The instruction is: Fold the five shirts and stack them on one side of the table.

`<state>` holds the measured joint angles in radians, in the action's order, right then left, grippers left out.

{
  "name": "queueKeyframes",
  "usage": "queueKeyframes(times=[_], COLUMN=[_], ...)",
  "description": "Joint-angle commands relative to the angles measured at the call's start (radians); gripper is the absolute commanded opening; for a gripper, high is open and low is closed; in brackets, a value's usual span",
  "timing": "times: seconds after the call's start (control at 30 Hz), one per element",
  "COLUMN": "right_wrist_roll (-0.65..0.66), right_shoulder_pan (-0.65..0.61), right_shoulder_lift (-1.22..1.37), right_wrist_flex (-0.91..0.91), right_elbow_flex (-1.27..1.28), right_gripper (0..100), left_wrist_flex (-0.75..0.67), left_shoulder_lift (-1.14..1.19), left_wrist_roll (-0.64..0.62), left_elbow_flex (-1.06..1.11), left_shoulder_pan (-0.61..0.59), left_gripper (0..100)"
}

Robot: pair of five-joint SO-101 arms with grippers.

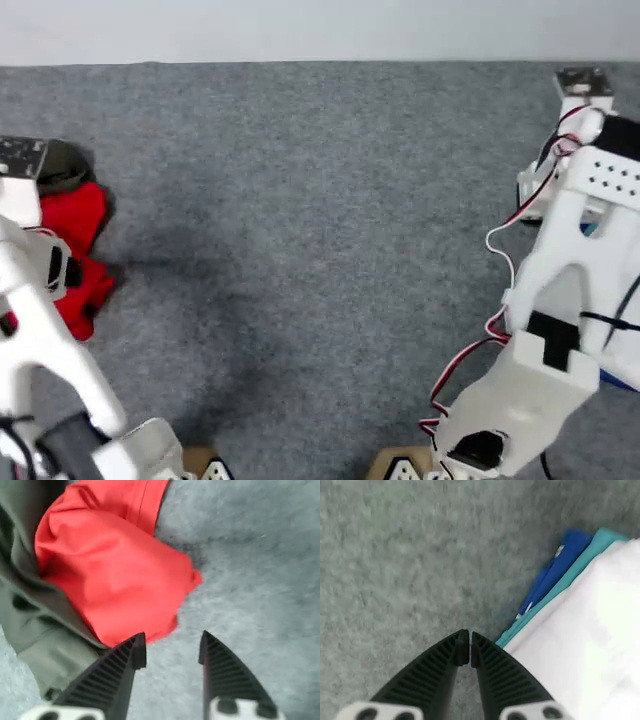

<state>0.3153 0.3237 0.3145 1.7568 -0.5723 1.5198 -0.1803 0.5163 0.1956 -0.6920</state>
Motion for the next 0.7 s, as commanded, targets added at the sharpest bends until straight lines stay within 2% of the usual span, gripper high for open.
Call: queueKeyframes(times=[0.0,0.1,0.23,0.37,0.43,0.6,0.67], right_wrist_roll=[0.003,0.003,0.003,0.003,0.003,0.003,0.003], right_shoulder_pan=[0.015,0.007,0.005,0.005,0.005,0.005,0.005], right_shoulder_lift=[-0.11,-0.156,-0.228,-0.326,-0.378,-0.495,-0.538], right_wrist_flex=[0.039,0.039,0.039,0.039,0.038,0.036,0.036], right_elbow_flex=[0.061,0.123,0.215,0.322,0.374,0.474,0.508], right_gripper=[0.9,0.9,0.9,0.9,0.9,0.9,0.9], left_wrist_flex=[-0.114,-0.193,-0.227,-0.219,-0.166,0.068,0.14], left_shoulder_lift=[0.15,0.29,0.468,0.62,0.667,0.649,0.591], left_wrist_roll=[0.092,0.129,0.132,0.137,0.137,0.127,0.083], left_elbow_flex=[-0.004,-0.008,-0.079,-0.186,-0.26,-0.495,-0.618], left_shoulder_pan=[-0.023,-0.021,-0.02,-0.018,-0.012,0.029,0.054], left_gripper=[20,20,19,8,0,0,0])
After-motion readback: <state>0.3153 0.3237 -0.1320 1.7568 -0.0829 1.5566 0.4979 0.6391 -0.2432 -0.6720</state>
